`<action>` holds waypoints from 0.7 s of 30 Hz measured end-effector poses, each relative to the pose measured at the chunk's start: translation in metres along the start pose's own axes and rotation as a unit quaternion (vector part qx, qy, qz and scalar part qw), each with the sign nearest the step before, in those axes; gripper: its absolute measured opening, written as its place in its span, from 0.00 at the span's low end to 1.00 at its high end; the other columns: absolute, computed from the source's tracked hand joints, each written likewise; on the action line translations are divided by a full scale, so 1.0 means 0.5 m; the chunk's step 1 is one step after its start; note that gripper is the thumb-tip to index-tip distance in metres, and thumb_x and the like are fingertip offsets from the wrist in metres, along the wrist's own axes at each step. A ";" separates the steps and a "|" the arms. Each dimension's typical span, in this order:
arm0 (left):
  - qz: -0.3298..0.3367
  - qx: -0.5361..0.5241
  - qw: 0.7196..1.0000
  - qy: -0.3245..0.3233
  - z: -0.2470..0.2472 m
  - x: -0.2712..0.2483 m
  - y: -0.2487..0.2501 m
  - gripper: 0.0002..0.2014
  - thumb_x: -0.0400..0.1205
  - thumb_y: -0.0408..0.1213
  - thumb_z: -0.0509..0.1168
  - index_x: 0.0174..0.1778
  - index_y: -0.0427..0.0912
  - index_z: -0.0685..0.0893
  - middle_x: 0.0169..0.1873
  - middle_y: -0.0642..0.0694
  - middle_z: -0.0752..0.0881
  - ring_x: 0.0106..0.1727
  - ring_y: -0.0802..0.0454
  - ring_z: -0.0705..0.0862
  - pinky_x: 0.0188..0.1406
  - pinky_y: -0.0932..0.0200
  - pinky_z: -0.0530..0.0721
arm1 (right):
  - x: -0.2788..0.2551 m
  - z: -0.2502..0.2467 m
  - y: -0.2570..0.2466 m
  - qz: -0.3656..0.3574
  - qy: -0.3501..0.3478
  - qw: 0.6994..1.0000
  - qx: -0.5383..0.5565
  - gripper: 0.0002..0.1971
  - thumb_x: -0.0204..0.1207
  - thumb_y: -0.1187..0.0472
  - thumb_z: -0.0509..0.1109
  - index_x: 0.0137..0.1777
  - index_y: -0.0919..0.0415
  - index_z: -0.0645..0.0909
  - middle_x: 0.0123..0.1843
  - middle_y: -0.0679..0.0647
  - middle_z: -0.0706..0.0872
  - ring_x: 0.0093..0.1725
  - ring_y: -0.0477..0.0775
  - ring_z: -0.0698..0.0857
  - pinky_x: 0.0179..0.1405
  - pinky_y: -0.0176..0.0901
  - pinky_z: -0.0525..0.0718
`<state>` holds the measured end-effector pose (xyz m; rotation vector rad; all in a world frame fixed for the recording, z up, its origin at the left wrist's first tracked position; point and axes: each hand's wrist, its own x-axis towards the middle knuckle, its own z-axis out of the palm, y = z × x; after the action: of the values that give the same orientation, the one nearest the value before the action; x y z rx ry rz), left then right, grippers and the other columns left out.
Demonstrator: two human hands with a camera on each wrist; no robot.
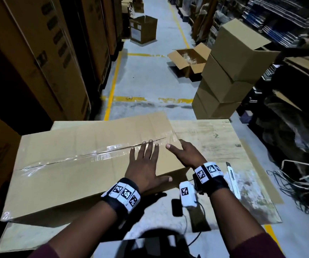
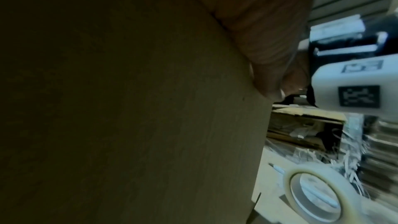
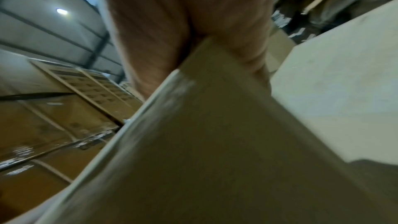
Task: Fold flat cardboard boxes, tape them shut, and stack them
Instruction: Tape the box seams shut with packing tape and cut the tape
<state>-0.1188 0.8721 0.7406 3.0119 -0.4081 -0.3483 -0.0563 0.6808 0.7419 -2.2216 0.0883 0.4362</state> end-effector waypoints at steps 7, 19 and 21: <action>0.030 -0.028 0.998 0.046 -0.004 -0.003 0.014 0.59 0.70 0.84 0.46 0.89 0.46 0.47 0.89 0.44 0.45 0.89 0.43 0.43 0.84 0.31 0.43 | -0.031 -0.040 0.020 0.087 -0.123 0.988 0.035 0.45 0.79 0.22 0.51 0.87 0.51 0.64 0.88 0.55 0.64 0.86 0.59 0.65 0.84 0.59 0.62; 0.156 -0.256 0.953 -0.040 0.134 0.078 0.304 0.13 0.86 0.48 0.62 0.58 0.47 0.88 0.51 0.46 0.91 0.52 0.47 0.88 0.51 0.52 0.85 | -0.105 -0.105 0.404 0.242 -0.008 0.954 -0.179 0.32 0.71 0.40 0.81 0.62 0.67 0.80 0.59 0.62 0.88 0.56 0.61 0.89 0.42 0.42 0.80; 0.043 -0.305 0.946 -0.100 0.204 0.097 0.329 0.15 0.83 0.52 0.63 0.53 0.47 0.90 0.50 0.46 0.92 0.54 0.47 0.89 0.53 0.54 0.85 | -0.117 -0.111 0.425 0.227 0.016 0.962 -0.153 0.27 0.73 0.46 0.80 0.62 0.66 0.79 0.57 0.61 0.87 0.55 0.61 0.87 0.41 0.40 0.77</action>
<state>-0.1387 0.6958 0.6496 2.3562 -0.3608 -0.6405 -0.1405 0.4979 0.6365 -2.5106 0.5918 0.7012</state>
